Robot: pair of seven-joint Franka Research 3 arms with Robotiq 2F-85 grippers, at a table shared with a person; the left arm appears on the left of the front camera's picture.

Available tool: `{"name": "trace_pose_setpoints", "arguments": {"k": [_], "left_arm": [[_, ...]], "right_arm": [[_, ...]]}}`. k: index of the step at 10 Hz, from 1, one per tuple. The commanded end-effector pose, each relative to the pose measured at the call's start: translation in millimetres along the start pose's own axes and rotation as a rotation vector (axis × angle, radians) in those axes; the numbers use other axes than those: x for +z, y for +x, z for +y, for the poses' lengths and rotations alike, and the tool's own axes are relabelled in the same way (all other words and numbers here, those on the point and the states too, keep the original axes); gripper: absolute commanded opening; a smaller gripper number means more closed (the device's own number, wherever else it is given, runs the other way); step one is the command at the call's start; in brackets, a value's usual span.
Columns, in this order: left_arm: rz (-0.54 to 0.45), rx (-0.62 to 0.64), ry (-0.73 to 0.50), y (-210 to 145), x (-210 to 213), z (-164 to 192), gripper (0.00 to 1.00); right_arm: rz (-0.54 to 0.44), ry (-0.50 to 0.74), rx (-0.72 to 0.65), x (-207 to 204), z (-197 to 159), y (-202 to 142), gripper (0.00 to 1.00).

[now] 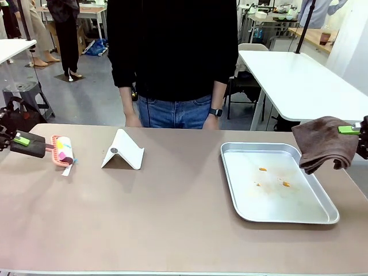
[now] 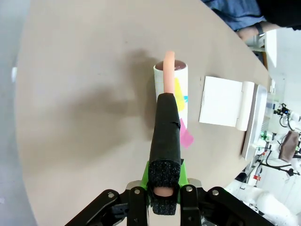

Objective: Clean the surface of the table.
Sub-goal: If a person points to the right, clean the right side of the table with your right hand, and if they point to the left, clean the left side with your left hand.

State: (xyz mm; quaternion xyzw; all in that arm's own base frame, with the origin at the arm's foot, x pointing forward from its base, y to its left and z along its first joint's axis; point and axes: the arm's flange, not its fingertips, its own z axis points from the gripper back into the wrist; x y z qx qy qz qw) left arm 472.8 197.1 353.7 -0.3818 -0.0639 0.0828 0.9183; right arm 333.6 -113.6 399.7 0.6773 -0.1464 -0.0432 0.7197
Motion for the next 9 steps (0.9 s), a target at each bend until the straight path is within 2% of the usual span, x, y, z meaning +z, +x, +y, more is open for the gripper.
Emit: {"name": "trace_pose_setpoints", "arguments": {"k": [1,3,6,9], "left_arm": [[0.030,-0.020,0.029,-13,-27,-3,0.04],[0.056,-0.034,0.044,-8,-35,-14,0.04],[0.079,-0.021,0.000,4,-38,-28,0.04],[0.037,-0.017,-0.094,11,-10,-41,0.04]], "right_arm": [[0.004,-0.002,-0.007,1,6,-2,0.00],[0.004,-0.002,-0.007,1,6,-2,0.00],[0.004,-0.002,-0.007,1,6,-2,0.00],[0.004,-0.002,-0.007,1,6,-2,0.00]]}}
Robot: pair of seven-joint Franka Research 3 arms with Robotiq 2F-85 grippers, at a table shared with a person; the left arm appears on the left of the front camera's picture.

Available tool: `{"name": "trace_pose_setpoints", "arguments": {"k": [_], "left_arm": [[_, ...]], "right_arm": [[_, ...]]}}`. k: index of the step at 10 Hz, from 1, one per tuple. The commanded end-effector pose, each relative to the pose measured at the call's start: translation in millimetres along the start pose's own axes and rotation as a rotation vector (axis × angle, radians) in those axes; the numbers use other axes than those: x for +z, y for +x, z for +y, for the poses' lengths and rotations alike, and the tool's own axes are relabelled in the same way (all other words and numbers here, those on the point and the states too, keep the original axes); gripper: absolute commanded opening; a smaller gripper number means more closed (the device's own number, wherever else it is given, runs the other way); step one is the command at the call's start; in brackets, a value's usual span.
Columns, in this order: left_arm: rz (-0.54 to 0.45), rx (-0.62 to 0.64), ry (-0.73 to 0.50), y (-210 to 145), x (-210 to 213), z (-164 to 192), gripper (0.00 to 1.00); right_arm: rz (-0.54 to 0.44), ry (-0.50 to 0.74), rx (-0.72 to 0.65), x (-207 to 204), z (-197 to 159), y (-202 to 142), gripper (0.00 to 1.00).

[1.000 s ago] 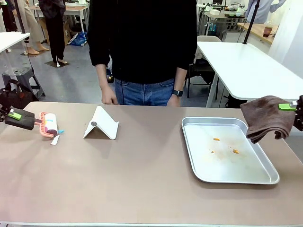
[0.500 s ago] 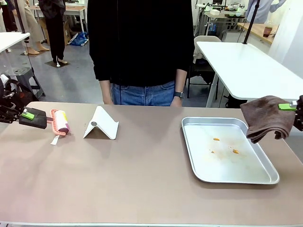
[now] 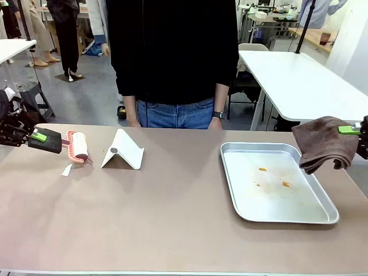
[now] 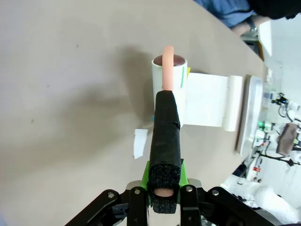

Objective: Clean the surface of the table.
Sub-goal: If a person points to the right, clean the right side of the table with your right hand, and if they point to the left, clean the left side with your left hand.

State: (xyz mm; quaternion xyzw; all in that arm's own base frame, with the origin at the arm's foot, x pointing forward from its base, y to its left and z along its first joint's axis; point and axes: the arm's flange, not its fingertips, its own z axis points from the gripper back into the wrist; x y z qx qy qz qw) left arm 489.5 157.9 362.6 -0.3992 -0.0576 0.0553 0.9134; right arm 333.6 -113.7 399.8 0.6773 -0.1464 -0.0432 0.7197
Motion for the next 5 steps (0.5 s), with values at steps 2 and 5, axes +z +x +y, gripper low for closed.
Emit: {"name": "trace_pose_setpoints", "arguments": {"k": [2,5], "left_arm": [[0.010,0.043,-0.171,-4,66,-11,0.04],[0.072,0.003,-0.179,-36,140,15,0.04]], "right_arm": [[0.004,-0.002,-0.007,1,6,-2,0.00],[0.004,-0.002,-0.007,1,6,-2,0.00]]}}
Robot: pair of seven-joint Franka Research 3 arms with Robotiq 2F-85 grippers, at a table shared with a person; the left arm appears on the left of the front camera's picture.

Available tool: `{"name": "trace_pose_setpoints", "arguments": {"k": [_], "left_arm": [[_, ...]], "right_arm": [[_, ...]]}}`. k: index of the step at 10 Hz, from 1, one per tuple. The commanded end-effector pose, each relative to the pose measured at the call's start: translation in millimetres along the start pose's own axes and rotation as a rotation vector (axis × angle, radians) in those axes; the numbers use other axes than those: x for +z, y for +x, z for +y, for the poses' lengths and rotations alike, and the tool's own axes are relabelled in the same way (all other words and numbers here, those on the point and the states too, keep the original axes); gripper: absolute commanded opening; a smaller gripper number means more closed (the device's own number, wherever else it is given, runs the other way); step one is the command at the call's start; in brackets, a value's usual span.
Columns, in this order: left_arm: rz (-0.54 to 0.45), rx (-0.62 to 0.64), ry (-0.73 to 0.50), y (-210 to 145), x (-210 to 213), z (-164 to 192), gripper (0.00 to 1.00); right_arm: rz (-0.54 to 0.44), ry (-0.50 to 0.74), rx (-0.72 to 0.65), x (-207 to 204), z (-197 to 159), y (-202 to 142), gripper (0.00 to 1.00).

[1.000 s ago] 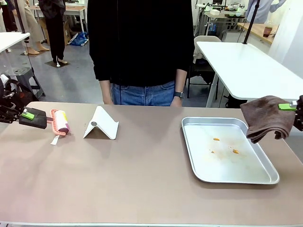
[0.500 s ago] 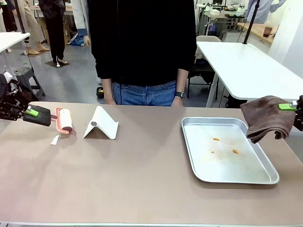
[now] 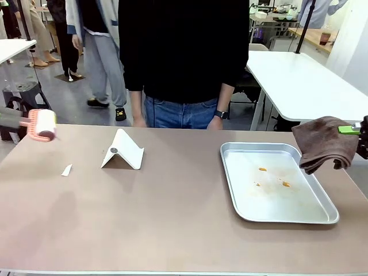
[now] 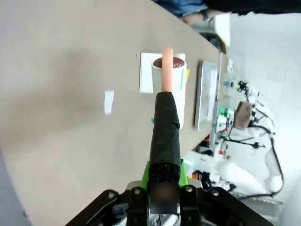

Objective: Clean the surface of the table.
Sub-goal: If a person points to the right, clean the right side of the table with your right hand, and if they point to the left, clean the left side with your left hand.

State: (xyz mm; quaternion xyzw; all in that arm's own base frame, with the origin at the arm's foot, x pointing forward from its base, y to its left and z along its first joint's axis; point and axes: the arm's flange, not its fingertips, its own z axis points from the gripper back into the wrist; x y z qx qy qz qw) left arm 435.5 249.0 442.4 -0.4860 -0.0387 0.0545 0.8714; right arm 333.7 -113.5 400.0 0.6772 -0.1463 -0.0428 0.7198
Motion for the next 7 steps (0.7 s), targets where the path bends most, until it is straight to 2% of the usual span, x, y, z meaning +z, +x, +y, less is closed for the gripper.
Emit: {"name": "trace_pose_setpoints", "arguments": {"k": [1,3,7], "left_arm": [[0.042,-0.040,0.036,-18,35,15,0.04],[0.073,-0.067,0.073,-38,55,33,0.04],[0.006,-0.046,0.066,-45,73,54,0.04]], "right_arm": [[0.004,-0.002,-0.007,1,5,-2,0.00],[0.004,-0.002,-0.007,1,5,-2,0.00],[0.004,-0.002,-0.007,1,5,-2,0.00]]}}
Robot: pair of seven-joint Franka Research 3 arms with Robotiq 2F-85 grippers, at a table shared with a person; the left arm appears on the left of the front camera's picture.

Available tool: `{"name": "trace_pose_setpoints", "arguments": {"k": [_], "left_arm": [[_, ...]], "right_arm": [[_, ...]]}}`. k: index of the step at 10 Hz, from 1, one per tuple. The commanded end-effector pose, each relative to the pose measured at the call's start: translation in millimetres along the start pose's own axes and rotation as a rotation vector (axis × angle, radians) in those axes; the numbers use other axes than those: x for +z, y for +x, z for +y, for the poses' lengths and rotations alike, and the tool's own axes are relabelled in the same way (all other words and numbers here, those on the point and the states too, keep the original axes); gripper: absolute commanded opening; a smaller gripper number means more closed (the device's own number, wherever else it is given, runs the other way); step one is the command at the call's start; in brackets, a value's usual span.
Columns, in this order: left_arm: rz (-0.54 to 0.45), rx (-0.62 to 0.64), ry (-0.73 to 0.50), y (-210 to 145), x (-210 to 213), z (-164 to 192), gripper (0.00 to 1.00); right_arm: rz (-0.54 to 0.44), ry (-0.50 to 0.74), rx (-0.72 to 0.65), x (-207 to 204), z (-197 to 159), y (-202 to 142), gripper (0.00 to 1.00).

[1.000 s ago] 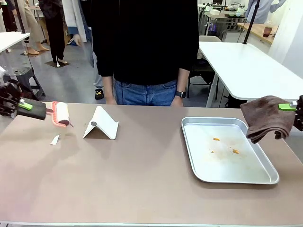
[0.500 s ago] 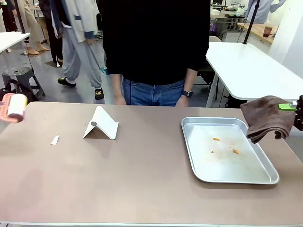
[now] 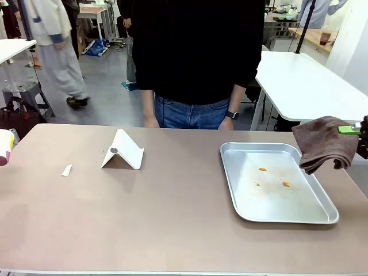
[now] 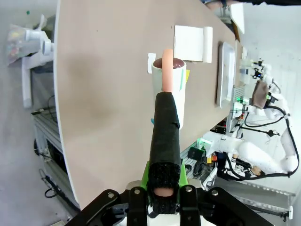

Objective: Clean the surface of the table.
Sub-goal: If a person points to the right, clean the right side of the table with your right hand, and if they point to the left, clean the left side with your left hand.

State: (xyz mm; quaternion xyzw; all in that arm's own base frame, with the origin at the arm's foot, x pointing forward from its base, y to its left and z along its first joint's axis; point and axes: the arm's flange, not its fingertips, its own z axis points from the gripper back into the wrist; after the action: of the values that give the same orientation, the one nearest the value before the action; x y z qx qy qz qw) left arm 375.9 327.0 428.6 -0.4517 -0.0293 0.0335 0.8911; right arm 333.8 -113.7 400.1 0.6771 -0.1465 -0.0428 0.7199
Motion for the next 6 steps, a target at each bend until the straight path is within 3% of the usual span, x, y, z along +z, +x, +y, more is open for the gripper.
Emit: {"name": "trace_pose_setpoints", "arguments": {"k": [1,6], "left_arm": [[-0.038,0.002,-0.012,6,8,1,0.04],[0.026,0.086,-0.037,33,-32,15,0.04]], "right_arm": [[0.004,-0.002,-0.007,1,5,-2,0.00],[0.004,-0.002,-0.007,1,5,-2,0.00]]}}
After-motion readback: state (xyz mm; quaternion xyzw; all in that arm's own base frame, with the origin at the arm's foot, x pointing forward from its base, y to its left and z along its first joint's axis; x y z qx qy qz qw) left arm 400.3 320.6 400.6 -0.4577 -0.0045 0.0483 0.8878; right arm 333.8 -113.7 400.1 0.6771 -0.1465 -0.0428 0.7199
